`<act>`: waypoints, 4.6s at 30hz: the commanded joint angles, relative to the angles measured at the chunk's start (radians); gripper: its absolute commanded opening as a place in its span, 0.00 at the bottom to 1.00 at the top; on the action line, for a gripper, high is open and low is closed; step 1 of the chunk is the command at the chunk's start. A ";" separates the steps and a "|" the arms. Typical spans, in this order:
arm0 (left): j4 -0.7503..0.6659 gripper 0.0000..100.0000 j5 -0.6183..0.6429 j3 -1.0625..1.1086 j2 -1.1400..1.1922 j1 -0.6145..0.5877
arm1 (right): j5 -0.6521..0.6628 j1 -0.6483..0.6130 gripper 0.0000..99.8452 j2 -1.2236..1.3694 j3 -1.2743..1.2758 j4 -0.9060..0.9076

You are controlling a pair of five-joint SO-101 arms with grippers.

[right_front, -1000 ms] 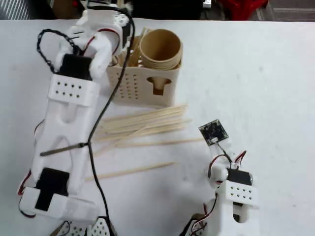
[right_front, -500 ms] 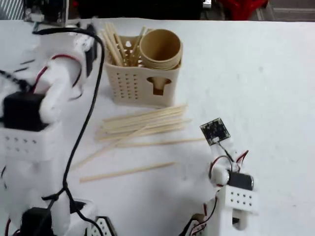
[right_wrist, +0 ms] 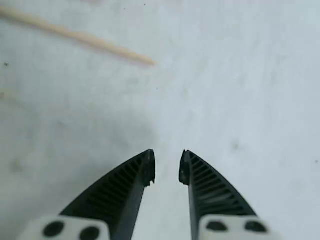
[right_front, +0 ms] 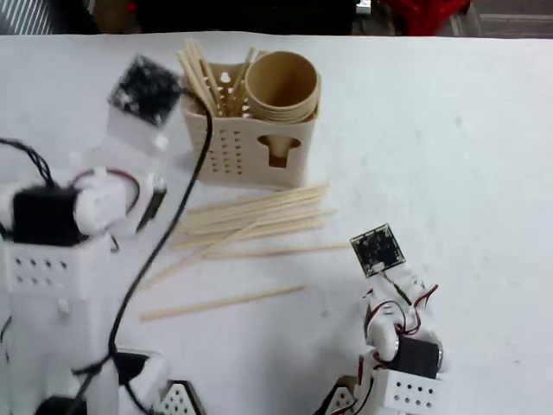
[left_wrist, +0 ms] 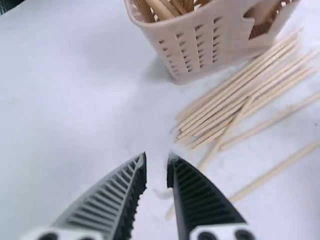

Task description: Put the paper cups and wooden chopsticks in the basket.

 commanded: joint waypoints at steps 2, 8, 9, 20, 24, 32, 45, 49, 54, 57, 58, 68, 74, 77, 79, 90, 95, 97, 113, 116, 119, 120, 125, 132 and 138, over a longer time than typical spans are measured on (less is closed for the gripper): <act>-0.189 0.09 -0.054 0.436 -0.262 0.053 | 0.011 0.007 0.10 0.001 -0.003 -0.022; -0.281 0.09 -0.137 0.634 -0.239 0.097 | 0.011 0.007 0.10 -0.042 0.069 -0.024; -0.299 0.09 -0.147 0.644 -0.219 0.097 | 0.011 0.007 0.10 -0.051 0.068 -0.019; -0.500 0.14 -0.160 0.750 0.053 0.346 | 0.011 0.008 0.10 -0.054 0.066 -0.015; -0.508 0.14 -0.161 0.744 0.170 0.469 | 0.011 0.008 0.10 -0.054 0.066 -0.015; -0.600 0.14 -0.180 0.743 0.381 0.564 | 0.011 0.008 0.10 -0.054 0.066 -0.015; -0.624 0.12 -0.189 0.655 0.587 0.536 | 0.011 0.008 0.10 -0.054 0.066 -0.015; -0.647 0.04 -0.209 0.618 0.633 0.501 | 0.011 0.008 0.10 -0.054 0.066 -0.015; -0.643 0.02 -0.262 0.580 0.634 0.499 | 0.011 0.008 0.10 -0.054 0.066 -0.015; -0.595 0.02 -0.262 0.529 0.615 0.498 | 0.011 0.008 0.10 -0.054 0.066 -0.015; -0.565 0.02 -0.262 0.505 0.602 0.498 | 0.011 0.008 0.10 -0.054 0.066 -0.015; -0.307 0.02 -0.203 0.150 0.381 0.369 | 0.011 0.008 0.10 -0.054 0.066 -0.015; -0.226 0.02 -0.078 -0.190 0.226 0.352 | 0.011 0.008 0.10 -0.054 0.066 -0.015; -0.276 0.02 0.006 -0.348 0.200 0.352 | 0.011 0.008 0.10 -0.054 0.066 -0.015; -0.351 0.02 0.077 -0.407 0.200 0.351 | 0.011 0.008 0.10 -0.054 0.066 -0.015; -1.022 0.02 0.348 -0.356 0.298 0.220 | 0.011 0.008 0.10 -0.054 0.066 -0.015; -1.053 0.02 0.448 -0.350 0.440 0.177 | 0.011 0.008 0.10 -0.054 0.066 -0.015; -1.054 0.02 0.457 -0.348 0.487 0.157 | 0.011 0.008 0.10 -0.054 0.066 -0.015; -0.753 0.08 0.450 -0.265 0.519 0.136 | 0.011 0.007 0.10 -0.054 0.066 -0.015; -0.629 0.14 0.399 -0.319 0.506 0.124 | 0.011 0.007 0.10 -0.054 0.066 -0.015; -0.503 0.12 0.304 -0.391 0.463 0.116 | 0.011 0.007 0.10 -0.054 0.066 -0.015; -0.462 0.12 0.276 -0.416 0.444 0.116 | 0.011 0.007 0.10 -0.054 0.066 -0.015; -0.230 0.10 0.172 -0.479 0.318 0.105 | 0.011 0.007 0.10 -0.054 0.066 -0.015; 0.097 0.10 0.003 -0.468 0.251 0.128 | 0.011 0.007 0.10 -0.054 0.066 -0.015; 0.008 0.10 -0.046 -0.112 0.202 0.154 | 0.011 0.007 0.10 -0.054 0.066 -0.015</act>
